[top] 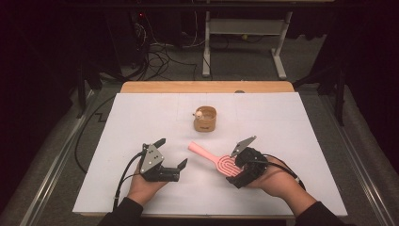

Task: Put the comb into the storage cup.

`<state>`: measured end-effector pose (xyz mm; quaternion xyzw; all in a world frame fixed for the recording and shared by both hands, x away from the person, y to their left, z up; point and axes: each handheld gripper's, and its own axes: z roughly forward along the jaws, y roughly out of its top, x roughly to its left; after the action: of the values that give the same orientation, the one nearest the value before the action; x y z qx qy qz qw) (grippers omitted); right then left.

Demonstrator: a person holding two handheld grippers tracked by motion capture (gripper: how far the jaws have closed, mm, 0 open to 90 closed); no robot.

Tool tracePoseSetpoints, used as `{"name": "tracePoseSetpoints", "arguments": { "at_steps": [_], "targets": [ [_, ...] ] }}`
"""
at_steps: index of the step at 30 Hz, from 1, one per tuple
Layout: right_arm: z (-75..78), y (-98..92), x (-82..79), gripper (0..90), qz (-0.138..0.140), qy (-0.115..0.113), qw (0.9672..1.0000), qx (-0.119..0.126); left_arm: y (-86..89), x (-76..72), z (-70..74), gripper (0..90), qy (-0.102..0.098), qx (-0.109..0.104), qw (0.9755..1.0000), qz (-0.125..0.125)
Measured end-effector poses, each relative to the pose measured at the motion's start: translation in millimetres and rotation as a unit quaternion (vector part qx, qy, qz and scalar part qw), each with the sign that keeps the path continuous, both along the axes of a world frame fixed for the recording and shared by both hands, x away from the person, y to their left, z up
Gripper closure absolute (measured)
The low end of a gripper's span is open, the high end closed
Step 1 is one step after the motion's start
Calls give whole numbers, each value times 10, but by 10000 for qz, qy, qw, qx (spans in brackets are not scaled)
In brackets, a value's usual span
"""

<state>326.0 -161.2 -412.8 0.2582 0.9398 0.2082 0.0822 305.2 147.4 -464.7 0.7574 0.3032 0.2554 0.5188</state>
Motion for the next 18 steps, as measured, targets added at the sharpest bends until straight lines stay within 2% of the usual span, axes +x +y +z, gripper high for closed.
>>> {"name": "tracePoseSetpoints", "arguments": {
  "at_steps": [7, 13, 18],
  "targets": [
    [-90, 135, -13, 199, 142, 6, 9999, 95, -46, -44, -62, 0, -79, 275, 9996, -84],
    [-113, 223, -36, 199, 214, 10, 9994, 269, -74, -47, -95, 0, -8, 321, 9994, -135],
    [-130, 274, -41, 199, 289, 20, 9990, 328, -85, -64, -91, 0, -108, 390, 9991, -108]
  ]
}}
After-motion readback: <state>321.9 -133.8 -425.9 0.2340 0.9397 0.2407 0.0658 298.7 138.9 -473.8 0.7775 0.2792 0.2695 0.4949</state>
